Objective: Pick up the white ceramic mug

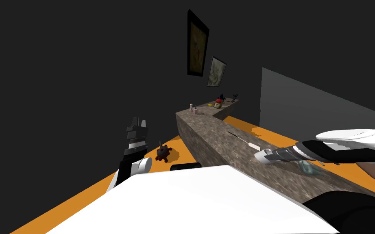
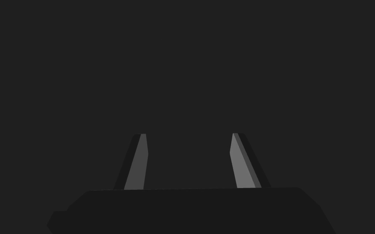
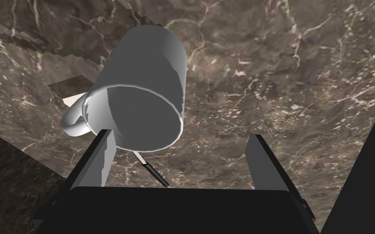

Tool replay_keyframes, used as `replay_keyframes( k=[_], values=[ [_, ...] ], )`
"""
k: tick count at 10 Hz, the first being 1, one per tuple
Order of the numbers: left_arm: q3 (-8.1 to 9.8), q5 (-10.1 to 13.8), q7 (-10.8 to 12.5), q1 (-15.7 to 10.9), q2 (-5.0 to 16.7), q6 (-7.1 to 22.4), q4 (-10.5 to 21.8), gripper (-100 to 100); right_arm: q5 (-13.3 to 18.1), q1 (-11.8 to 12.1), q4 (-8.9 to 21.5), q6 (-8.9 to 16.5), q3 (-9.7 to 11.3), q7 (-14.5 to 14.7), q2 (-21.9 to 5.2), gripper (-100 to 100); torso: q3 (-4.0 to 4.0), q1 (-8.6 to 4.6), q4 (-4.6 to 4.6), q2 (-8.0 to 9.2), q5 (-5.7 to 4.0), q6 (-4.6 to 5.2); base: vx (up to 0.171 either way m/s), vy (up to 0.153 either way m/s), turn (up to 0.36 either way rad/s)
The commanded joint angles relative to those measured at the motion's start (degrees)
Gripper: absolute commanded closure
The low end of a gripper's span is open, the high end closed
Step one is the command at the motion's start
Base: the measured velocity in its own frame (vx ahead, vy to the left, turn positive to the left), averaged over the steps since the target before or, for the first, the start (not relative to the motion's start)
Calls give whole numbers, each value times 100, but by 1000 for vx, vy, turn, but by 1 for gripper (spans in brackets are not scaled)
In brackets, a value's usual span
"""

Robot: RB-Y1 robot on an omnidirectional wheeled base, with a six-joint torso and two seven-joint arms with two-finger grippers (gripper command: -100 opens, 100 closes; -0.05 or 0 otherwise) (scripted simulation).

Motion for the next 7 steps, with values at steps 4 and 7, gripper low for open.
replay_keyframes(
  k=[4, 7],
  values=[
    [0, 0, 0, 0, 0, 0, 0, 0, 235, 71, 62, 194, -55, 27, 444, -100, 4, -2, 2, 7, -1, 2, 6, -5, 71],
    [0, 0, 0, 0, 0, 0, 0, 0, 271, 58, 44, 171, -87, -27, 393, 100, 6, 0, 3, 9, 1, 3, 1, -1, 5]
  ],
)
